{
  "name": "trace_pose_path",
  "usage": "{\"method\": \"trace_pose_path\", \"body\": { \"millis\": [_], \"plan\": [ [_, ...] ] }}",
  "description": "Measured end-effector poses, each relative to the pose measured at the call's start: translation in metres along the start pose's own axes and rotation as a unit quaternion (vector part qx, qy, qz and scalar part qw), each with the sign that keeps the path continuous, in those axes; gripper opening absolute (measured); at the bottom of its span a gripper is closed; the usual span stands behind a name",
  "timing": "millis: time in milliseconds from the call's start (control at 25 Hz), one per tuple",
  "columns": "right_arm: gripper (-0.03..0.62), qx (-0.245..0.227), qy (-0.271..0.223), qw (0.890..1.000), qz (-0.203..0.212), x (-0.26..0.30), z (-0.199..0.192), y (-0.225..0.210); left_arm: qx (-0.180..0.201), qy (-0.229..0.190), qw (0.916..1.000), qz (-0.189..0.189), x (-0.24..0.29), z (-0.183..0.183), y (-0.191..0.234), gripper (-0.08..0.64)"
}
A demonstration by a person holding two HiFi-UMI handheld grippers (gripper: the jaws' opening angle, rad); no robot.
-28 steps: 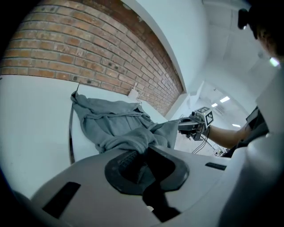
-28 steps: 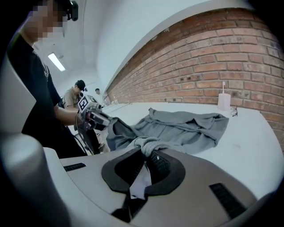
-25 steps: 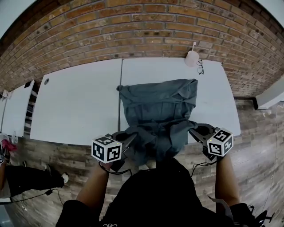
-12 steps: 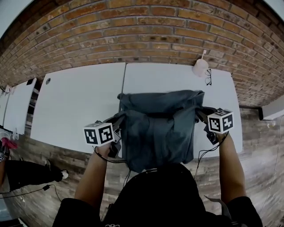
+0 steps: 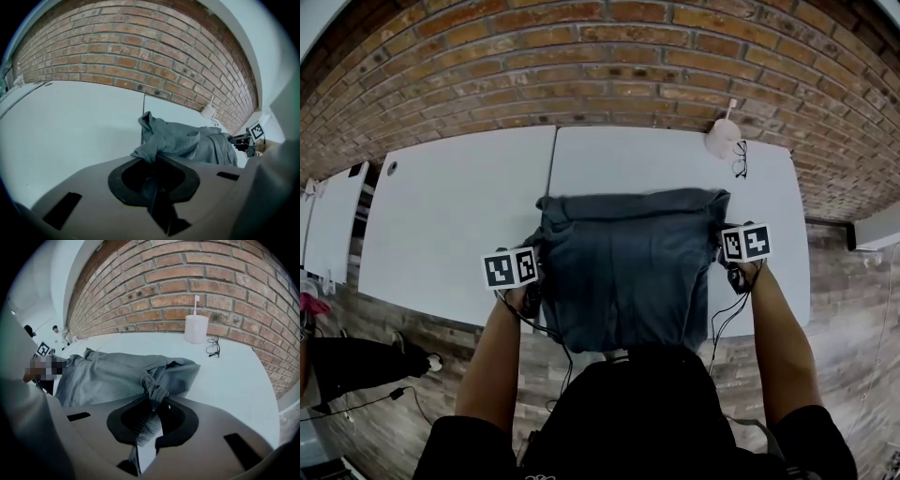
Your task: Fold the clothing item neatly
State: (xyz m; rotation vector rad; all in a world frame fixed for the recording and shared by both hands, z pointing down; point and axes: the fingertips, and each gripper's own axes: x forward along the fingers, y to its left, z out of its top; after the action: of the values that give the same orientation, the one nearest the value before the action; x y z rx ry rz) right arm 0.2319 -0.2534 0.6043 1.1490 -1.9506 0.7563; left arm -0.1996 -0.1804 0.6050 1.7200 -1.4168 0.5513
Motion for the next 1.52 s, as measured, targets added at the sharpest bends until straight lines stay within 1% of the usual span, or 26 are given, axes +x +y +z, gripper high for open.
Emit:
{"method": "trace_pose_path", "body": {
  "millis": [40,80,160,200,280,360,440,560,680,720,840,960,1040,1120,1200,1320,1520],
  "plan": [
    [0.021,-0.006,-0.006,1.000,0.004,0.000,-0.001,0.002,0.011,-0.001,0.9999,0.000,0.000,-0.002,0.000,0.024],
    [0.033,-0.011,-0.013,1.000,0.009,-0.002,-0.002,0.003,0.021,-0.005,0.9998,-0.001,-0.002,-0.003,0.000,0.040],
    [0.142,-0.012,-0.030,0.999,0.017,-0.013,-0.004,0.004,0.036,-0.014,0.9992,-0.007,-0.011,-0.002,0.001,0.153],
    [0.168,-0.006,-0.040,0.999,0.016,-0.021,-0.006,0.002,0.041,-0.019,0.9989,-0.011,-0.018,-0.002,0.002,0.188],
    [0.176,0.010,-0.060,0.998,0.009,-0.040,-0.013,0.002,0.041,-0.028,0.9986,-0.020,-0.035,-0.004,0.006,0.207],
    [0.176,0.020,-0.071,0.997,0.017,-0.059,-0.030,0.016,0.034,-0.032,0.9982,-0.037,-0.053,-0.014,0.004,0.207],
    [0.176,0.013,-0.060,0.997,0.035,-0.071,-0.060,0.040,0.033,-0.021,0.9977,-0.056,-0.068,-0.033,-0.002,0.207],
    [0.176,-0.004,-0.031,0.998,0.052,-0.082,-0.112,0.076,0.039,-0.002,0.9966,-0.073,-0.087,-0.073,-0.013,0.207],
    [0.175,0.008,-0.020,0.998,0.065,-0.093,-0.151,0.108,0.041,0.028,0.9949,-0.088,-0.098,-0.119,-0.024,0.207],
    [0.175,0.012,-0.018,0.998,0.062,-0.096,-0.162,0.116,0.042,0.040,0.9941,-0.092,-0.100,-0.134,-0.027,0.207],
    [0.175,0.019,-0.014,0.999,0.036,-0.099,-0.191,0.129,0.042,0.067,0.9915,-0.104,-0.106,-0.172,-0.035,0.207],
    [0.175,0.045,-0.023,0.998,0.029,-0.102,-0.210,0.144,0.056,0.094,0.9872,-0.116,-0.106,-0.207,-0.044,0.207],
    [0.175,0.066,-0.025,0.997,0.041,-0.101,-0.220,0.156,0.065,0.110,0.9839,-0.125,-0.100,-0.228,-0.048,0.207],
    [0.175,0.083,-0.017,0.995,0.058,-0.095,-0.230,0.169,0.065,0.120,0.9825,-0.127,-0.089,-0.242,-0.049,0.207],
    [0.175,0.095,0.001,0.993,0.072,-0.085,-0.242,0.179,0.051,0.128,0.9825,-0.125,-0.076,-0.251,-0.047,0.207],
    [0.175,0.118,0.012,0.991,0.065,-0.072,-0.255,0.182,0.026,0.145,0.9799,-0.134,-0.060,-0.262,-0.052,0.227],
    [0.175,0.175,-0.009,0.982,0.077,-0.052,-0.245,0.194,0.045,0.155,0.9746,-0.155,-0.046,-0.267,-0.070,0.230]
  ]
}}
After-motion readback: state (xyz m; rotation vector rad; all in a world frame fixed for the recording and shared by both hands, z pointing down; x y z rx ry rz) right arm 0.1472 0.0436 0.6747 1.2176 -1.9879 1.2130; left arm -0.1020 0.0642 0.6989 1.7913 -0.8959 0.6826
